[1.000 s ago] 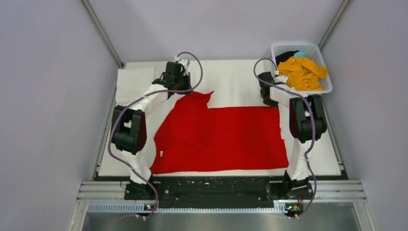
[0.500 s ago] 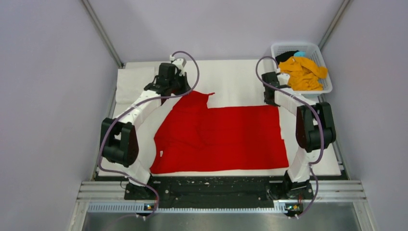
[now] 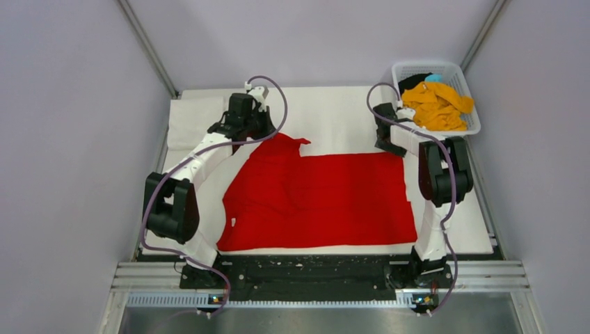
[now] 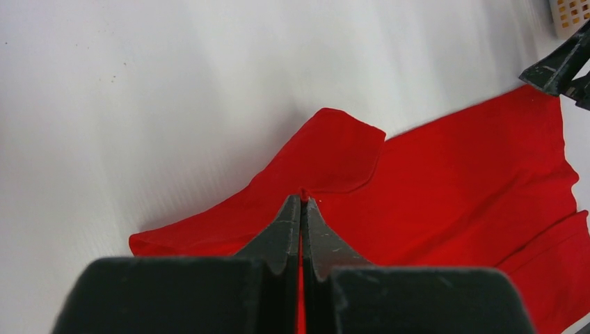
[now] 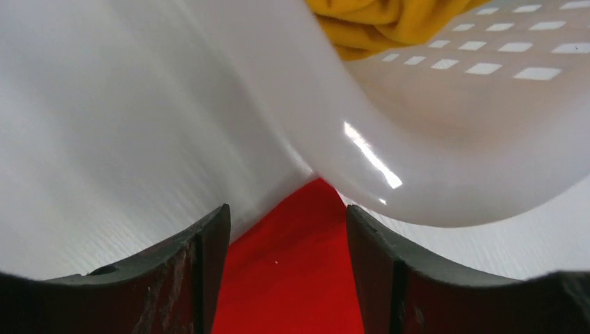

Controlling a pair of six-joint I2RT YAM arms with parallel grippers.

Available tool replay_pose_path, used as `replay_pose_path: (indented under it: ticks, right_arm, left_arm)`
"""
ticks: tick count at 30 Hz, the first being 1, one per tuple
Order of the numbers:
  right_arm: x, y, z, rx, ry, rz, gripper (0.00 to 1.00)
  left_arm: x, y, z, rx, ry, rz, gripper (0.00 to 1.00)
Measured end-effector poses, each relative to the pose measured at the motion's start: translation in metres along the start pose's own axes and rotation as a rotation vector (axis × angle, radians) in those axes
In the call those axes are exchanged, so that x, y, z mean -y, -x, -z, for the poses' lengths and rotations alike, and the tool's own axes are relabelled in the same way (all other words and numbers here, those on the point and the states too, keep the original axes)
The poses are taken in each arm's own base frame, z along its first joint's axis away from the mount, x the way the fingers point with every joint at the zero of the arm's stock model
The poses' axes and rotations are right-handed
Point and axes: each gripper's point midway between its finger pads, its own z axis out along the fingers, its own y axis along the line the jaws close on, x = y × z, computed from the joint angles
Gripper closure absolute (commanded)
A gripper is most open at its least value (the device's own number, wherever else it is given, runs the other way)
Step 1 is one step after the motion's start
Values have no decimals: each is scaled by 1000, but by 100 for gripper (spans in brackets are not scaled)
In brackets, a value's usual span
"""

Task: Fold and stack the t-shirts
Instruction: Fold the other side of the tshirt into a rectangle

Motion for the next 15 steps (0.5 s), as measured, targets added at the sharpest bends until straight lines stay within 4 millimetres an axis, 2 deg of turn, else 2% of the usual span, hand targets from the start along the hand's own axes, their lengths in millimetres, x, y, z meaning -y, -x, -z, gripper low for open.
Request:
replay_pose_path:
  ticks: [10, 12, 15]
  right_arm:
    - [13, -14, -6, -20, -3, -111, 43]
    - [12, -15, -6, -21, 12, -133, 48]
    - [10, -16, -6, -18, 39, -161, 61]
  left_arm:
    - [-1, -2, 0, -3, 1, 0, 100]
    - [-1, -1, 0, -3, 2, 0, 100]
    - [-1, -2, 0, -3, 2, 0, 100]
